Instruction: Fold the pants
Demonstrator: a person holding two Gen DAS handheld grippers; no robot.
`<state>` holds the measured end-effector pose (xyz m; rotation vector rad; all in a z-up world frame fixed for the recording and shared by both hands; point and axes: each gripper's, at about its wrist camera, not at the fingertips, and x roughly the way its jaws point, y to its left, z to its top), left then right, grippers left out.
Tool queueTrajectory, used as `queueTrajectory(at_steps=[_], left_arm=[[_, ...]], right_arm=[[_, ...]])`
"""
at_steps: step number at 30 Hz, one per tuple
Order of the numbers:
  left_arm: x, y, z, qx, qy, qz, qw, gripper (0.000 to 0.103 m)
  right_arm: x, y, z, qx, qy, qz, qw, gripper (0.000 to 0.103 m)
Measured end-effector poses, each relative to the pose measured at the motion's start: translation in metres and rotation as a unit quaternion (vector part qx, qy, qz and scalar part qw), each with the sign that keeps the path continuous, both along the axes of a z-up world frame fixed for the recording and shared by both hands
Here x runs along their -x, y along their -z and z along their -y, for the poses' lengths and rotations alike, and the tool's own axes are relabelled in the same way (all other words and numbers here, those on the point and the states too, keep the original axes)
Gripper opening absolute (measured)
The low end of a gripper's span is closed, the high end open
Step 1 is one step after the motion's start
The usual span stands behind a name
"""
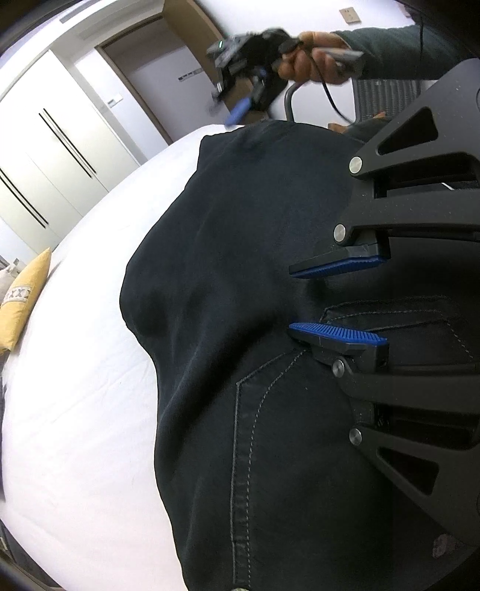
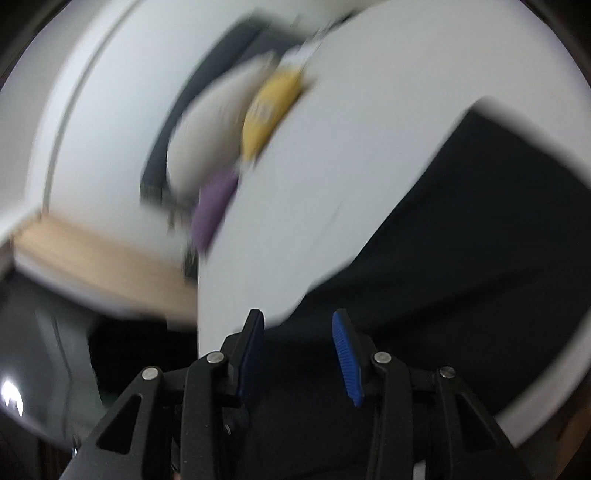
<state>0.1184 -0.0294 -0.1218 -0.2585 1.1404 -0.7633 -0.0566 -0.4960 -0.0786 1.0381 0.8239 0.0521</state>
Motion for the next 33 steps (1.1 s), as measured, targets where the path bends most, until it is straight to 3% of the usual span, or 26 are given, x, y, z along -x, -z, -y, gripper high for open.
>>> queueTrajectory(at_steps=[2, 3, 4, 6, 12, 14, 15, 17, 21, 29, 31, 33], left_arm=[[0.000, 0.001, -0.003, 0.006, 0.001, 0.001, 1.0000, 0.024], [0.001, 0.001, -0.005, 0.010, -0.001, -0.001, 0.9999, 0.024], [0.000, 0.002, -0.002, 0.012, -0.002, -0.002, 0.9999, 0.024], [-0.002, 0.002, -0.007, 0.013, -0.001, -0.003, 0.9999, 0.024], [0.000, 0.000, -0.009, 0.002, -0.008, -0.003, 1.0000, 0.024], [0.002, 0.000, -0.010, 0.002, -0.008, -0.002, 1.0000, 0.024], [0.003, 0.001, -0.010, 0.005, -0.009, -0.002, 0.9999, 0.024], [0.002, 0.002, -0.011, 0.010, -0.013, -0.005, 0.9999, 0.024], [0.003, 0.001, -0.008, 0.002, -0.013, -0.002, 0.9999, 0.024], [0.003, 0.000, -0.007, 0.001, -0.018, -0.003, 0.9998, 0.024], [0.003, 0.000, -0.007, 0.001, -0.017, -0.002, 0.9999, 0.024], [0.003, 0.000, -0.007, 0.002, -0.017, -0.003, 0.9999, 0.024]], right_arm=[[0.000, 0.028, -0.001, -0.018, 0.002, -0.057, 0.998, 0.040], [0.008, 0.042, 0.003, -0.012, 0.015, -0.085, 0.996, 0.006], [0.020, 0.051, 0.010, -0.013, 0.028, -0.095, 0.995, 0.000], [0.050, 0.058, 0.027, -0.038, 0.052, -0.086, 0.994, 0.000], [0.099, 0.029, 0.053, 0.045, 0.104, -0.143, 0.983, 0.002], [0.107, 0.011, 0.045, 0.014, 0.080, -0.104, 0.991, 0.015], [0.110, 0.008, 0.037, -0.006, 0.062, -0.091, 0.994, 0.029], [0.112, 0.008, 0.016, -0.043, 0.023, -0.075, 0.996, 0.048], [0.105, 0.030, -0.024, -0.118, -0.025, -0.072, 0.990, 0.049], [0.086, 0.060, -0.057, -0.172, -0.013, -0.084, 0.981, 0.049], [0.079, 0.061, -0.055, -0.182, -0.005, -0.075, 0.980, 0.046], [0.076, 0.066, -0.053, -0.186, 0.000, -0.073, 0.980, 0.034]])
